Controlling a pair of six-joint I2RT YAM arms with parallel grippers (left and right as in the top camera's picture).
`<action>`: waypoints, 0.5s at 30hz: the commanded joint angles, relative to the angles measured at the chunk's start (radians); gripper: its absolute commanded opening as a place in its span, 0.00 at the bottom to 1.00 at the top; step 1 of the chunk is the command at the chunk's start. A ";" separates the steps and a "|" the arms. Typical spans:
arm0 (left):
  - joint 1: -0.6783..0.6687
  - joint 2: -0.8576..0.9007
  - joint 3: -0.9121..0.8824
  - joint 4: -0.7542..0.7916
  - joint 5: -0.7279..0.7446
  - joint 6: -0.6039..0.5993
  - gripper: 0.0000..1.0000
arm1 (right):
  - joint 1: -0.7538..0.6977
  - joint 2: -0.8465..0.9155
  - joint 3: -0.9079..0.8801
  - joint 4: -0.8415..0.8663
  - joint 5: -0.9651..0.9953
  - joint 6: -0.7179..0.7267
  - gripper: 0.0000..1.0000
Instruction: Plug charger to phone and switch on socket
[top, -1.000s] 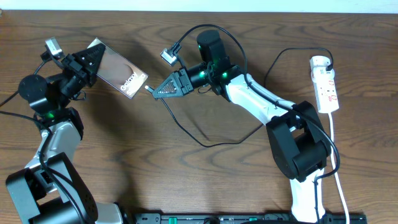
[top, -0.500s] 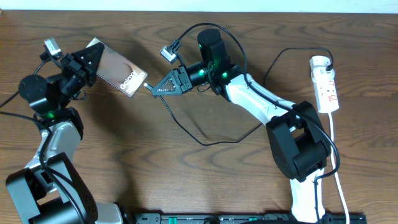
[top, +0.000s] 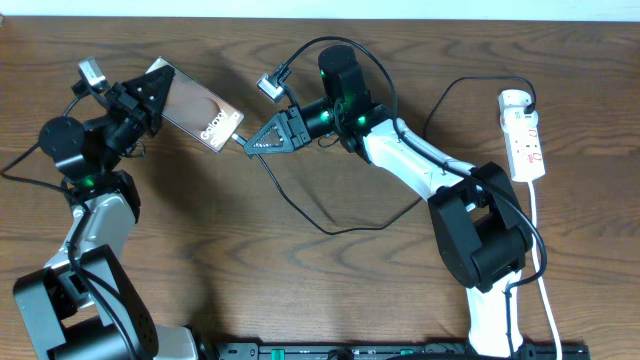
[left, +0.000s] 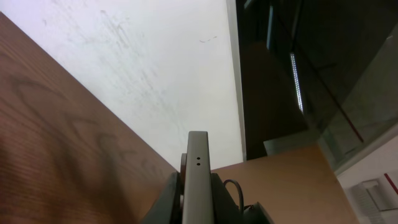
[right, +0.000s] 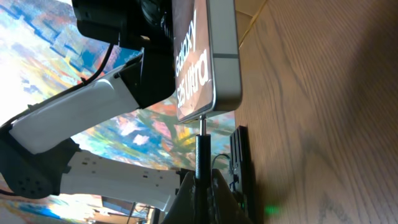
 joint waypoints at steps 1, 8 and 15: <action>0.005 -0.014 0.010 0.013 0.014 -0.002 0.07 | -0.006 -0.004 0.011 0.005 -0.021 0.005 0.01; 0.005 -0.014 0.010 0.013 0.032 -0.003 0.07 | -0.006 -0.004 0.011 0.015 -0.017 0.006 0.01; 0.000 -0.014 0.010 0.013 0.039 -0.003 0.07 | -0.006 -0.004 0.011 0.015 -0.002 0.007 0.01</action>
